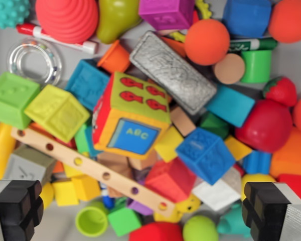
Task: Pick an object from the bin
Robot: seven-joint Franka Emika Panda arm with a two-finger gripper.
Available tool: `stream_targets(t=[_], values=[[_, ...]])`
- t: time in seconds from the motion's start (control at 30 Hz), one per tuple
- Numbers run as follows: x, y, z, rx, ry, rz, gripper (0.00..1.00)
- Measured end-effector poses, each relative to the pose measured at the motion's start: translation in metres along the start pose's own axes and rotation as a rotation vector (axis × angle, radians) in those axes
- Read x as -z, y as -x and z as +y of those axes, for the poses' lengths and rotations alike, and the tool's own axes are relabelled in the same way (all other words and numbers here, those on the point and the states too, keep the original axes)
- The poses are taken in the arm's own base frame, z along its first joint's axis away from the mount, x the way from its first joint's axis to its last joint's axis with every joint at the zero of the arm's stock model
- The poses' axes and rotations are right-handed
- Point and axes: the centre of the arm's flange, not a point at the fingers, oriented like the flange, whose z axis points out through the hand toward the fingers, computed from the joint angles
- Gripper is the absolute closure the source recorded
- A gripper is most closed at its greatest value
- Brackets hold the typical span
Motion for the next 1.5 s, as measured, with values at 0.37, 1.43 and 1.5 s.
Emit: stream_targets(t=[0.37, 1.43, 1.5], values=[[0.000, 0.000, 0.000, 0.000, 0.000, 0.000, 0.00], [-0.069, 0.024, -0.001, -0.148, 0.029, -0.004, 0.00], [-0.077, 0.027, -0.002, -0.164, 0.032, -0.003, 0.00]])
